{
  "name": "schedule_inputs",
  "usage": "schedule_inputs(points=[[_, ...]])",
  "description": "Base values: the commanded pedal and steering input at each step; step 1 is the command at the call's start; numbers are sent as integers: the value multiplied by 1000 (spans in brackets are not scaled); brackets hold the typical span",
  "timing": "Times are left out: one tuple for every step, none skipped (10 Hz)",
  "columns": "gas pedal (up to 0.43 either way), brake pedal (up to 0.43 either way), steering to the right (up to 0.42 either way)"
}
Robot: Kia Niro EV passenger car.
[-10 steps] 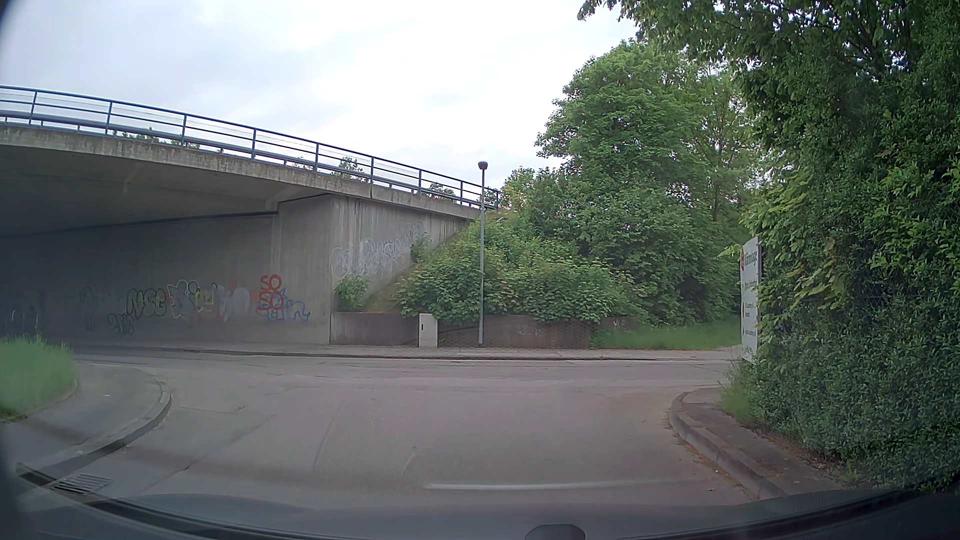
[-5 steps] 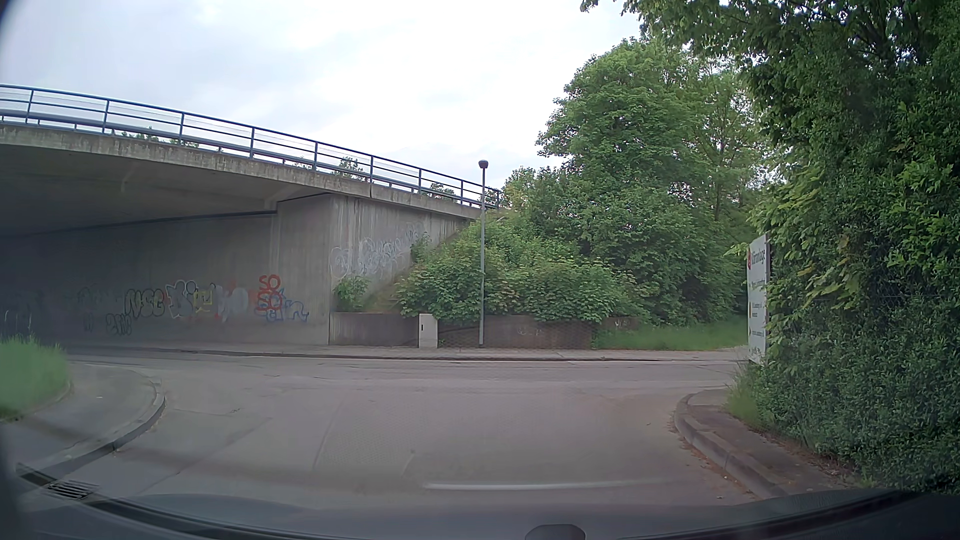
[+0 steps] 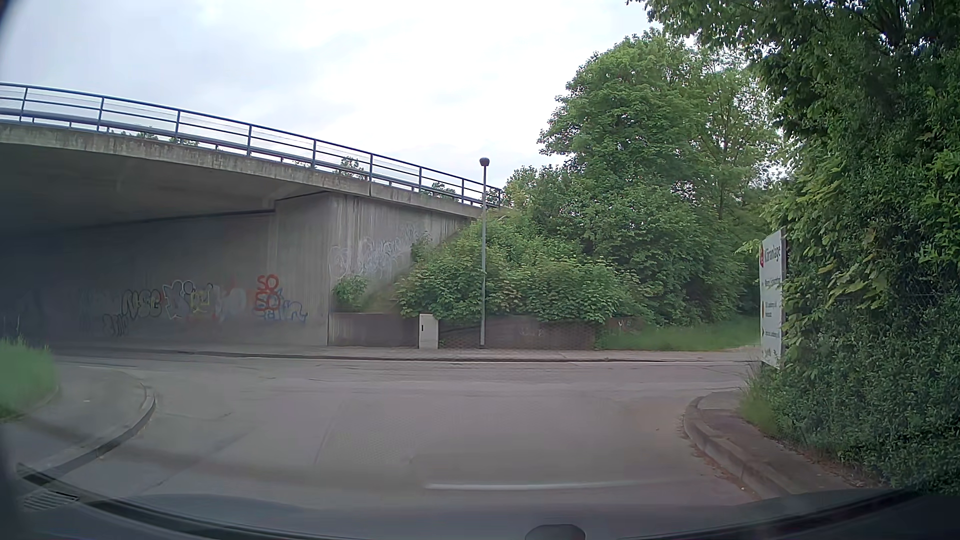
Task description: Follow the waypoints while adhering to traffic rules and regulations
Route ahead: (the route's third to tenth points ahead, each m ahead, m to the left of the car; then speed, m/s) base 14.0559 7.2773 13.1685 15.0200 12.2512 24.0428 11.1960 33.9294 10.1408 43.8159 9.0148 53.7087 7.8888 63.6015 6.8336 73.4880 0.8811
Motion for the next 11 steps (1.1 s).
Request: schedule_inputs(points=[[0,0,-35],[0,0,-34],[0,0,-32],[0,0,-31],[0,0,-28],[0,0,-23],[0,0,-18],[0,0,-18],[0,0,-20],[0,0,-25],[0,0,-30]])
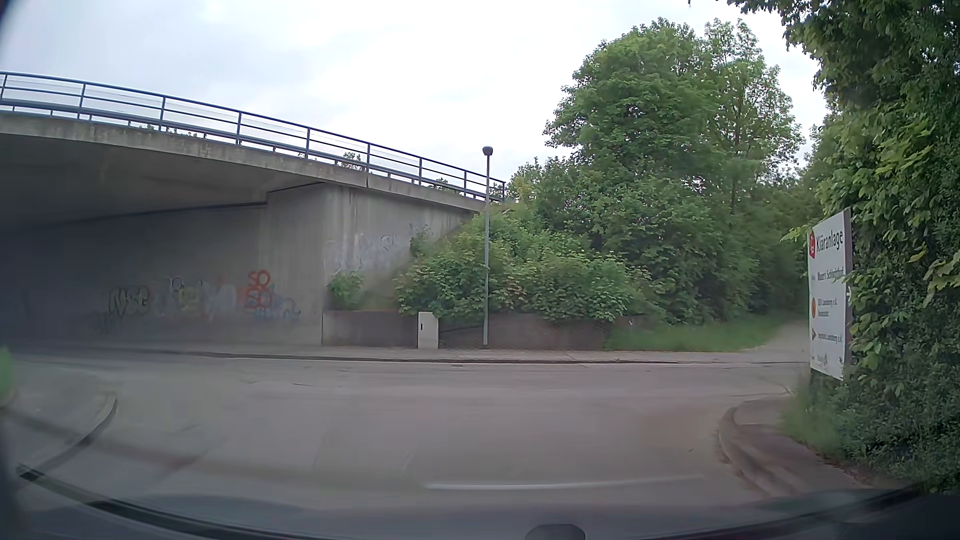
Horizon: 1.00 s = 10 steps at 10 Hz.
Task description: Follow the waypoints while adhering to traffic rules and regulations
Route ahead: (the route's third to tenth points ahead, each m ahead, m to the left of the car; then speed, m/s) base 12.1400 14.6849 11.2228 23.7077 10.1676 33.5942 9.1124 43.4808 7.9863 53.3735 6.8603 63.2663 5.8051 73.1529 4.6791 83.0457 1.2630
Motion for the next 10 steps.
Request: schedule_inputs(points=[[0,6,-31],[0,12,-31],[0,18,-32],[0,55,-33],[0,73,-33],[0,73,-33],[0,79,-34],[0,91,-34],[0,116,-32],[0,128,-27]])
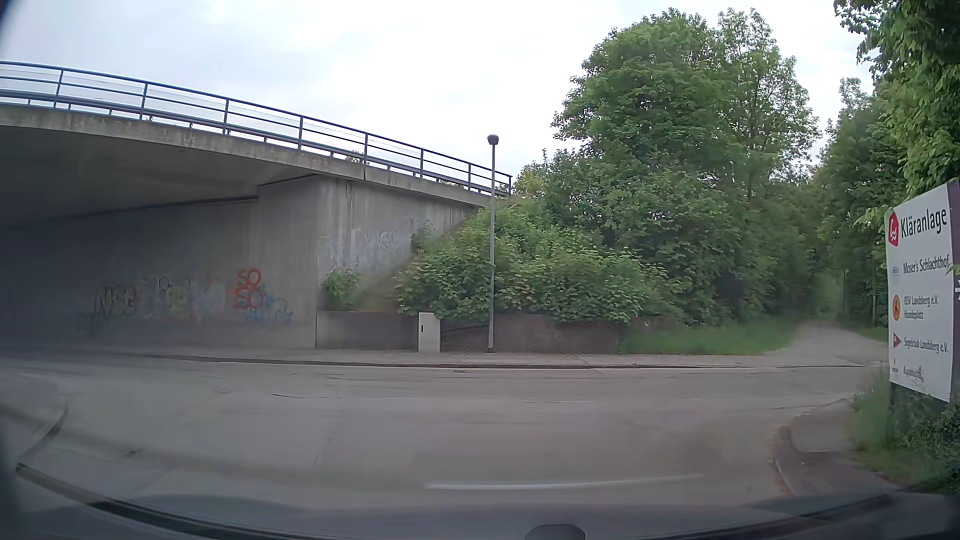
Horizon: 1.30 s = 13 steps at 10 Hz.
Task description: Follow the waypoints while adhering to traffic rules and regulations
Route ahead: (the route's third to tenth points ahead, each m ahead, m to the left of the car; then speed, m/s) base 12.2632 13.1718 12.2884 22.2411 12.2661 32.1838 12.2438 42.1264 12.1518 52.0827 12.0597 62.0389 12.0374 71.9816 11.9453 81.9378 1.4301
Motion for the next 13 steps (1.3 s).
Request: schedule_inputs(points=[[0,134,-24],[0,140,-23],[0,146,-23],[0,152,-23],[0,152,-22],[0,152,-22],[0,152,-21],[0,152,-21],[0,152,-22],[0,146,-22],[0,146,-22],[0,146,-22],[0,146,-23]])
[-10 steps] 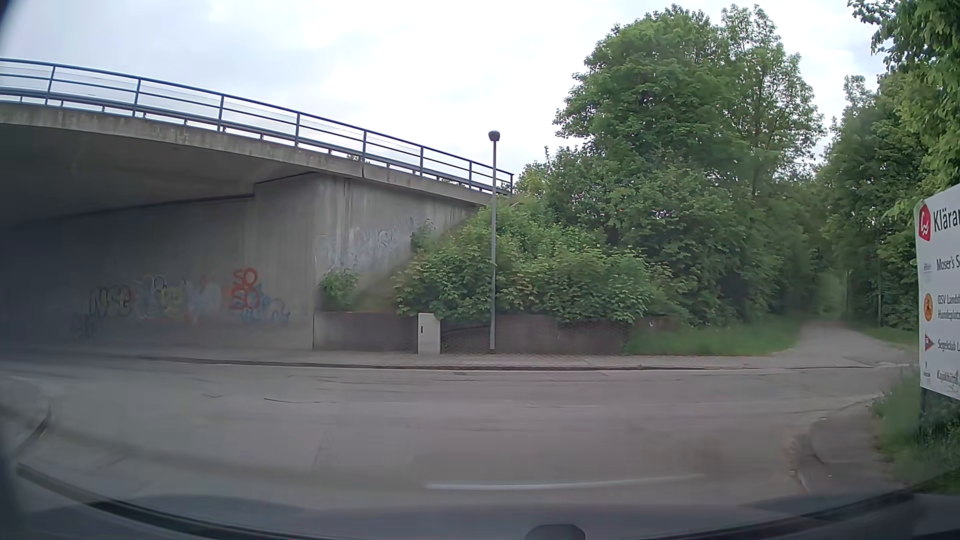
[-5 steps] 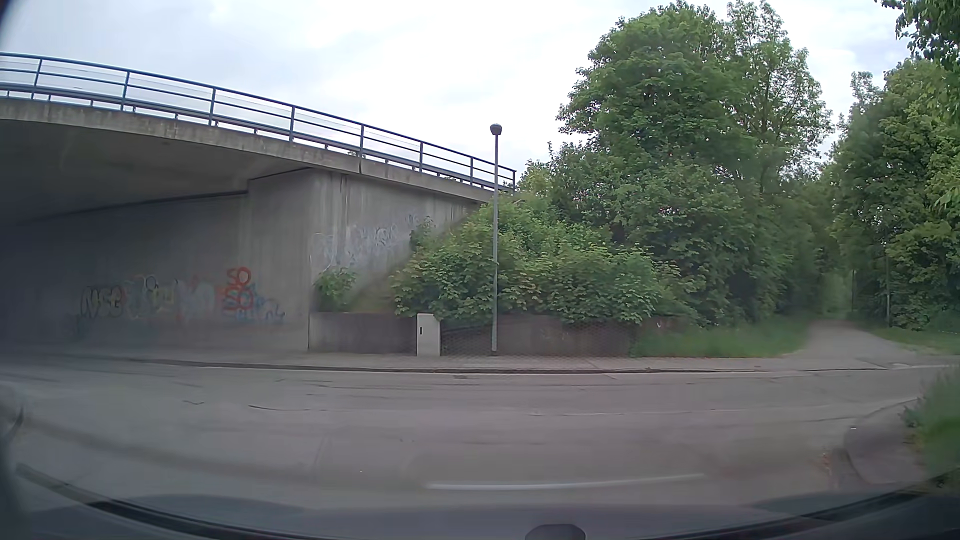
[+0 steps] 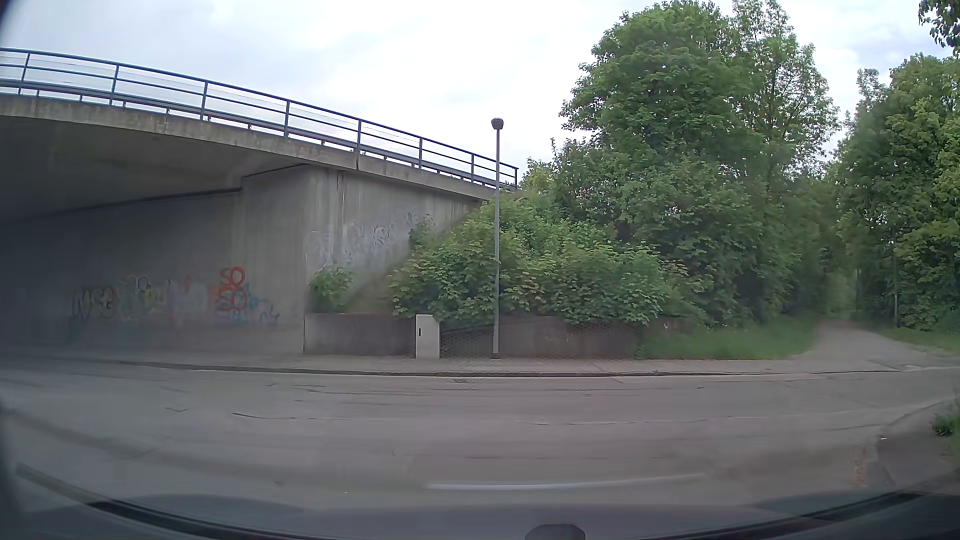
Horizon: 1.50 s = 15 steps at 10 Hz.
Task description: Follow the waypoints while adhering to traffic rules and regulations
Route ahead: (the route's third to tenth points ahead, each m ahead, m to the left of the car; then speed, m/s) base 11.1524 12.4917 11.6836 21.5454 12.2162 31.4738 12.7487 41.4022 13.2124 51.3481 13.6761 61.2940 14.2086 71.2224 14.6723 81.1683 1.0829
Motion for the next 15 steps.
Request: schedule_inputs(points=[[0,140,-23],[0,134,-23],[0,134,-23],[0,128,-23],[0,122,-23],[0,116,-23],[0,116,-24],[0,110,-24],[0,110,-25],[0,110,-25],[0,110,-26],[0,110,-27],[0,116,-27],[0,116,-27],[0,116,-28]])
